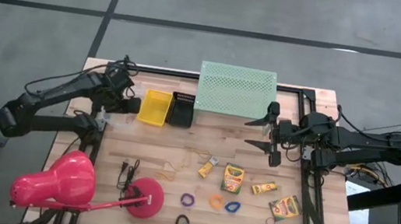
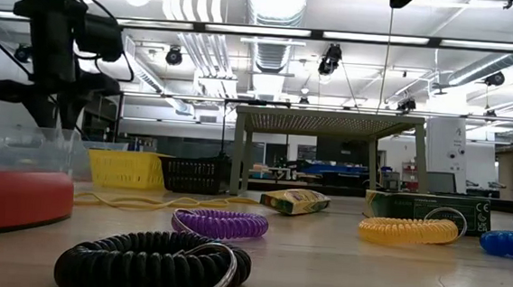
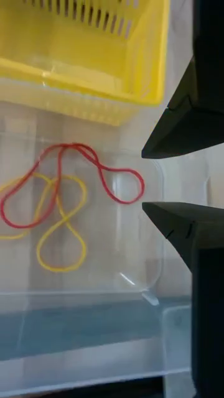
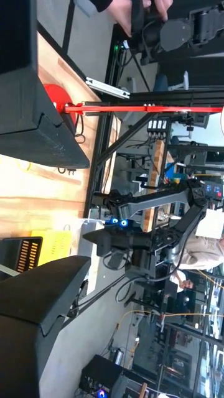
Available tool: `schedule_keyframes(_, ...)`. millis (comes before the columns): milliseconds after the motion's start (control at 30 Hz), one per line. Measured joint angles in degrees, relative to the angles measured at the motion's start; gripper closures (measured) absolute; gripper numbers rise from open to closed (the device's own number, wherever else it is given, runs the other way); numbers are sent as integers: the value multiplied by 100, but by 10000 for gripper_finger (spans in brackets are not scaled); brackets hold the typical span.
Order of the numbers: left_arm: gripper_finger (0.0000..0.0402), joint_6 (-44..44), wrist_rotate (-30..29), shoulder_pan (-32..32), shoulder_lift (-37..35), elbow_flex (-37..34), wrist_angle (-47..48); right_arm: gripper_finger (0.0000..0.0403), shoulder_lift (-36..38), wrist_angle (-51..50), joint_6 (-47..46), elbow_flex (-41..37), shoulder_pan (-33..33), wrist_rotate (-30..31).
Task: Pick & Place Office Desk Supplies
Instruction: Put the yellow rubber band into the transparent bin
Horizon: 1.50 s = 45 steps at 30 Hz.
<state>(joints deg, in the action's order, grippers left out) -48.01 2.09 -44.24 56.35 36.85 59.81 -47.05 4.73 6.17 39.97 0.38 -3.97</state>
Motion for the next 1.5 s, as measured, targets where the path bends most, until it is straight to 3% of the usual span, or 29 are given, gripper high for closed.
schedule_keyframes(200,273,856,379,222,0,490,-174,165,0,0,0,0,1,-1)
schedule_keyframes(400,273,1484,15,1544,-1,891,-851,165,0,0,1,0,1,0)
schedule_keyframes(533,273,1303,-1051,3049,108,770,-2011,165,0,0,0,0,0,0)
schedule_keyframes(700,273,497,-3242,5244,719,573,-3194,165,0,0,0,0,2,0)
schedule_keyframes(800,273,433,-3890,6149,1260,607,-3407,165,0,0,0,0,2,-2)
schedule_keyframes(967,273,103,-3613,6618,2163,978,-3357,165,0,0,0,0,2,-1)
schedule_keyframes(1067,273,129,-3184,6615,2685,1206,-3322,165,0,0,0,0,2,-1)
schedule_keyframes(1233,273,153,-2983,6582,3467,1615,-3307,165,0,0,0,0,2,-2)
schedule_keyframes(1500,273,-114,-2404,6562,4266,2330,-2940,165,0,0,0,0,1,0)
